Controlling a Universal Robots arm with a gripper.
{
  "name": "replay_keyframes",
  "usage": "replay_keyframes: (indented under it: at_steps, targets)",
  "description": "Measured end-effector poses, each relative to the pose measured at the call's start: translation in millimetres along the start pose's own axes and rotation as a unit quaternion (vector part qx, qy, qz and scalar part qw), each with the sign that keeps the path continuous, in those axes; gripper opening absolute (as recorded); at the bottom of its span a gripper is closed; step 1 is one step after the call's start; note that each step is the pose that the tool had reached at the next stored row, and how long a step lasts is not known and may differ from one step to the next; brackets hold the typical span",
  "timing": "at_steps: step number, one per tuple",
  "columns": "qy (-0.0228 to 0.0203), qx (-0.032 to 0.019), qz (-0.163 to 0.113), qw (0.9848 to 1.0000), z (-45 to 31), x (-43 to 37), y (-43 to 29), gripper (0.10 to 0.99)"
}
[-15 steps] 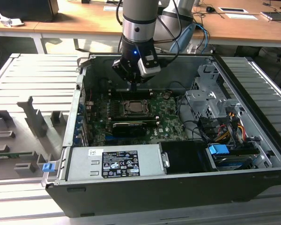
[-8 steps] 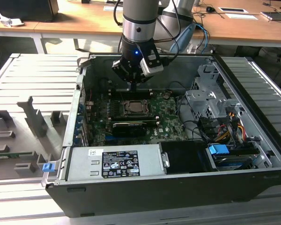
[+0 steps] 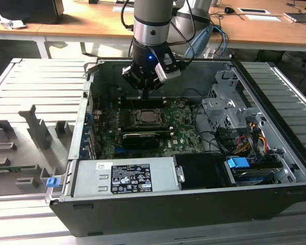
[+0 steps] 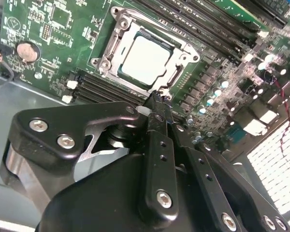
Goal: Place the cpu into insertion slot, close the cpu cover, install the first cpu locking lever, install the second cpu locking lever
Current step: 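Install the first cpu locking lever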
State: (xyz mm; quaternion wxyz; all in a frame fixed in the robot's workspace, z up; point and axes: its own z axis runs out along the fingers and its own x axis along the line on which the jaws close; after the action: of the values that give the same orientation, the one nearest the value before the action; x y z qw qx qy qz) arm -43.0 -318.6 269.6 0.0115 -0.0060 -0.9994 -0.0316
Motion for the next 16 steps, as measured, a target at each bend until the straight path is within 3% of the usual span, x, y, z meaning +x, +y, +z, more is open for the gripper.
replay_keyframes:
  at_steps: [5, 16]
  targets:
    - [0.0022, 0.0008, -0.035, 0.9994, 0.0, 0.0, 0.0, 0.106]
    - [0.0058, 0.0021, -0.091, 0.9958, 0.0, 0.0, 0.0, 0.106]
